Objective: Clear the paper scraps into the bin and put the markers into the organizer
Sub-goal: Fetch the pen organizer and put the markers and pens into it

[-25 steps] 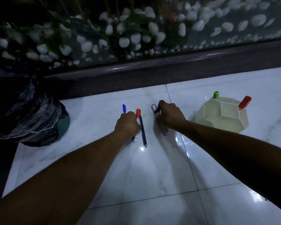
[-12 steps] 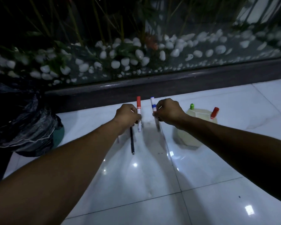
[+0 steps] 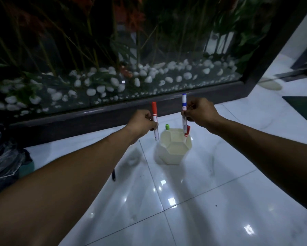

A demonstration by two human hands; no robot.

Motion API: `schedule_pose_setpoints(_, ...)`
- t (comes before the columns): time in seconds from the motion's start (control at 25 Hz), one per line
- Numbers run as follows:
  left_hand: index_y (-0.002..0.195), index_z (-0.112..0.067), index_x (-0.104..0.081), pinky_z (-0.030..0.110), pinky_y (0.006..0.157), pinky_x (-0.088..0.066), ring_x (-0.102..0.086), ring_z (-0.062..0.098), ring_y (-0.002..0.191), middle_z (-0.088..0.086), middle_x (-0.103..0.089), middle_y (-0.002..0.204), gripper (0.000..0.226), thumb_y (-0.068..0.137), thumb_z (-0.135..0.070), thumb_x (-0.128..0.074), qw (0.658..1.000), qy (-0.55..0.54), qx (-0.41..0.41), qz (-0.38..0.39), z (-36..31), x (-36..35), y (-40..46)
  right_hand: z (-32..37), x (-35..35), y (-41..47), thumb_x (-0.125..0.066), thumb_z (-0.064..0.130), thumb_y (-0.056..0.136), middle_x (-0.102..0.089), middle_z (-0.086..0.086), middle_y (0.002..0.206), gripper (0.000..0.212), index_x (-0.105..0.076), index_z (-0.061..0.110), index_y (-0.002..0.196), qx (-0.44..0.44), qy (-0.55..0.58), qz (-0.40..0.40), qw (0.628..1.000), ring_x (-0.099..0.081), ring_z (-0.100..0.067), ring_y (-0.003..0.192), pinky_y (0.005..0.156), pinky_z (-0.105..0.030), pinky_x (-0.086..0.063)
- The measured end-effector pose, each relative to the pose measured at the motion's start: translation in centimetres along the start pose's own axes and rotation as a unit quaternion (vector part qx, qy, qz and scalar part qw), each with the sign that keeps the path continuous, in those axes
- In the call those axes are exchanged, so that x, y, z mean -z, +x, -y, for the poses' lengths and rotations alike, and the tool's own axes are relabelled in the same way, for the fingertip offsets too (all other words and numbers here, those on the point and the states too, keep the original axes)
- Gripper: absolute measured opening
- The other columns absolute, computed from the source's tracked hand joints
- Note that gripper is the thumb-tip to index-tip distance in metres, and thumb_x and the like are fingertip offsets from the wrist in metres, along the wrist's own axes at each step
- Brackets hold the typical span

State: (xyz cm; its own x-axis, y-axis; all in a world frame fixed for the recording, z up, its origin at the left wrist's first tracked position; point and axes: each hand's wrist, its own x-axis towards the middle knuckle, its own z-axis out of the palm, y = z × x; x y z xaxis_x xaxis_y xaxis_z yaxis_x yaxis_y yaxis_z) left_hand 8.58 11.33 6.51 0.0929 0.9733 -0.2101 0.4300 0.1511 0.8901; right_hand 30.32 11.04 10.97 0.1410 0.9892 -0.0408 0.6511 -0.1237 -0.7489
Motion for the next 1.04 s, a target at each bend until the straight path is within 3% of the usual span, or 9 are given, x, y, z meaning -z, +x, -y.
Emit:
schedule_pose_setpoints(0.2, 0.077, -0.015, -0.062, 0.031, 0.060, -0.049, -0.069, 0.023, 0.074, 0.014, -0.073, 0.090, 0.016, 0.079, -0.008, -0.075, 1.000, 0.025, -0.004, 0.000, -0.1, -2.7, 1.4, -2.7, 1.6, 0.0, -0.077, 0.012, 0.082, -0.074, -0.007, 0.086, 0.010, -0.071, 0.012, 0.090, -0.024, -0.031, -0.002, 0.999, -0.073, -0.020, 0.083, 0.079, -0.041, -0.061)
schedule_pose_setpoints(0.36, 0.083, -0.016, -0.067, 0.045, 0.079, -0.058, -0.071, 0.029, 0.085, 0.009, -0.072, 0.087, 0.016, 0.072, -0.015, -0.078, 0.998, 0.065, 0.000, -0.023, 0.8, -4.0, 2.3, -3.2, 0.6, 0.0, -0.074, 0.008, 0.085, -0.072, -0.009, 0.094, 0.012, -0.069, 0.010, 0.096, -0.028, -0.003, 0.027, 0.999, -0.071, -0.021, 0.087, 0.080, -0.038, -0.061)
schedule_pose_setpoints(0.52, 0.089, -0.019, -0.068, 0.043, 0.083, -0.058, -0.069, 0.024, 0.088, 0.004, -0.071, 0.091, 0.019, 0.075, -0.016, -0.079, 0.995, 0.088, 0.018, -0.035, 1.7, -4.7, 2.8, -3.1, -1.2, 0.5, -0.072, 0.006, 0.086, -0.072, -0.005, 0.091, 0.011, -0.069, 0.013, 0.095, 0.004, 0.020, 0.053, 0.998, -0.072, -0.021, 0.086, 0.081, -0.040, -0.061)
schedule_pose_setpoints(0.72, 0.083, -0.020, -0.066, 0.041, 0.083, -0.059, -0.069, 0.023, 0.089, 0.006, -0.072, 0.092, 0.021, 0.073, -0.021, -0.084, 0.995, 0.085, 0.045, -0.040, 2.9, -5.2, 3.2, -2.9, -3.1, 1.4, -0.070, 0.007, 0.086, -0.074, -0.002, 0.091, 0.014, -0.067, 0.019, 0.093, 0.018, 0.043, 0.062, 0.997, -0.073, -0.018, 0.084, 0.083, -0.042, -0.061)
schedule_pose_setpoints(0.88, 0.084, -0.019, -0.066, 0.041, 0.083, -0.059, -0.070, 0.023, 0.089, 0.007, -0.072, 0.092, 0.021, 0.072, -0.016, -0.083, 0.995, 0.084, 0.046, -0.039, 3.4, -4.8, 3.4, -2.6, -3.9, 1.5, -0.072, 0.006, 0.086, -0.073, -0.005, 0.096, 0.016, -0.066, 0.015, 0.098, 0.032, 0.033, 0.068, 0.997, -0.071, -0.019, 0.087, 0.087, -0.042, -0.059)
schedule_pose_setpoints(1.04, 0.087, -0.017, -0.066, 0.036, 0.077, -0.060, -0.071, 0.021, 0.086, 0.008, -0.073, 0.091, 0.021, 0.074, -0.015, -0.082, 0.994, 0.087, 0.046, -0.046, 3.9, -3.9, 3.3, -2.3, -4.9, 1.5, -0.075, 0.013, 0.085, -0.072, -0.005, 0.099, 0.015, -0.069, 0.012, 0.099, 0.033, -0.024, 0.089, 0.995, -0.069, -0.022, 0.091, 0.078, -0.037, -0.059)
